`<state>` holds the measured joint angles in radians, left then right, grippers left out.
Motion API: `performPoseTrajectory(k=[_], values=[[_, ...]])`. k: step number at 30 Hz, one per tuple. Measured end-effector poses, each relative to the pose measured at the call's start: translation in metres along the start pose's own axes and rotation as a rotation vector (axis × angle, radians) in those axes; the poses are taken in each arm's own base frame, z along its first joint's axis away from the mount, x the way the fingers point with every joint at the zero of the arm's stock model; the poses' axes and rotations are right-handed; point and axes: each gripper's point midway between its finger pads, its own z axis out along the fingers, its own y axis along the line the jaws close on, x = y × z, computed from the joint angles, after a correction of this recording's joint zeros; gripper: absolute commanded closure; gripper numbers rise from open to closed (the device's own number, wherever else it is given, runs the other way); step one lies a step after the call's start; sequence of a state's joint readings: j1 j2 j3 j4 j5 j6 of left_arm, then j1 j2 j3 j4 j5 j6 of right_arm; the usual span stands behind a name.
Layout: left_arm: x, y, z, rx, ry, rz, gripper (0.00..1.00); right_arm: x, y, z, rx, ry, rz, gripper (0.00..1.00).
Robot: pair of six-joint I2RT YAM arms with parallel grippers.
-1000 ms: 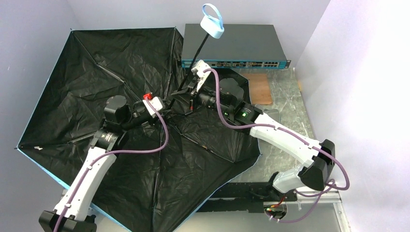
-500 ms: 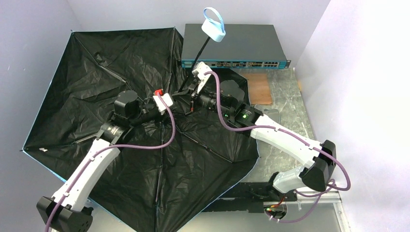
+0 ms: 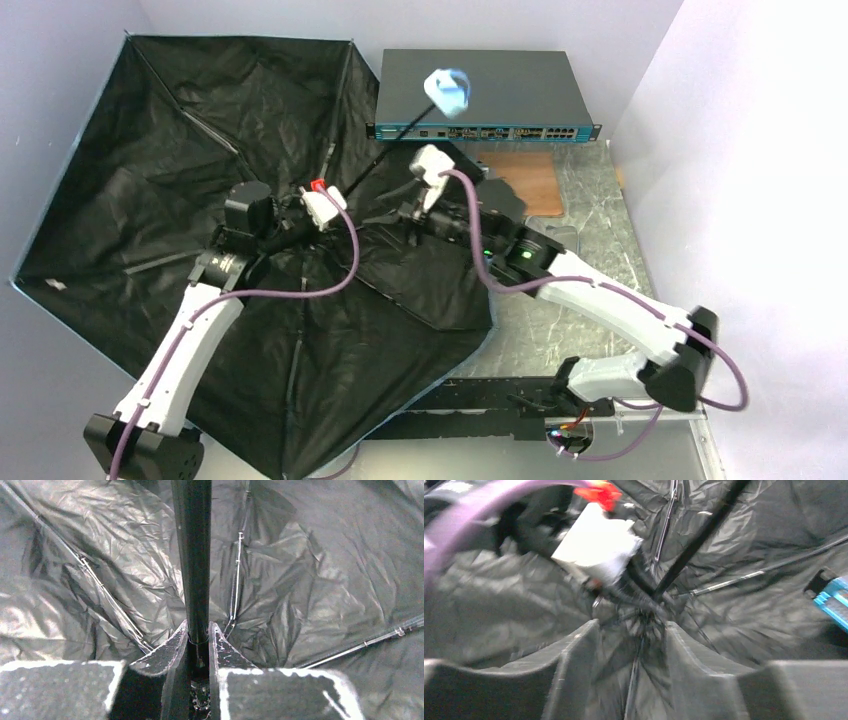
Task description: Open the umbrella
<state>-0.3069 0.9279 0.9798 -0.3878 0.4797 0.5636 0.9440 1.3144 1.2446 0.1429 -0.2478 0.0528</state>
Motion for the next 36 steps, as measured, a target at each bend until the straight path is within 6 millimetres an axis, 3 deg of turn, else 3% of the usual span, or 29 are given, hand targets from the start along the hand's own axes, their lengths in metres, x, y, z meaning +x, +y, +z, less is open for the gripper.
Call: performPoseTrajectory(k=[3,5,7,9,11,13,16,22,27,30,36], values=[[0.018,0.032,-0.010,-0.098,0.115,0.029,1.00,-0.025,0.011,-0.034,-0.025,-0.037,-0.034,0.19],[0.013,0.041,-0.017,-0.119,0.142,0.070,1.00,-0.047,0.017,-0.056,-0.036,-0.081,-0.074,0.15],[0.003,0.049,-0.026,-0.140,0.147,0.130,1.00,-0.056,0.021,-0.076,-0.033,-0.088,-0.105,0.13],[-0.008,0.059,-0.037,-0.176,0.148,0.219,1.00,-0.051,0.022,-0.089,-0.027,-0.061,-0.121,0.12],[-0.021,0.069,-0.049,-0.216,0.146,0.323,1.00,-0.030,0.018,-0.101,-0.009,0.008,-0.117,0.12],[-0.030,0.079,-0.062,-0.258,0.161,0.426,1.00,-0.003,0.005,-0.115,0.032,0.113,-0.086,0.11],[-0.042,0.100,-0.082,-0.331,0.219,0.589,1.00,0.013,-0.012,-0.135,0.076,0.227,-0.031,0.09],[-0.047,0.137,-0.115,-0.437,0.377,0.809,1.00,-0.028,0.018,-0.167,-0.029,0.220,-0.082,0.12],[-0.055,0.161,-0.129,-0.436,0.477,0.921,1.00,-0.023,0.038,-0.204,-0.077,0.243,-0.149,0.13],[-0.075,0.180,-0.137,-0.473,0.494,0.995,1.00,-0.020,0.039,-0.213,-0.063,0.251,-0.160,0.13],[-0.102,0.201,-0.133,-0.474,0.487,1.197,1.00,-0.020,0.026,-0.200,-0.013,0.247,-0.135,0.13]])
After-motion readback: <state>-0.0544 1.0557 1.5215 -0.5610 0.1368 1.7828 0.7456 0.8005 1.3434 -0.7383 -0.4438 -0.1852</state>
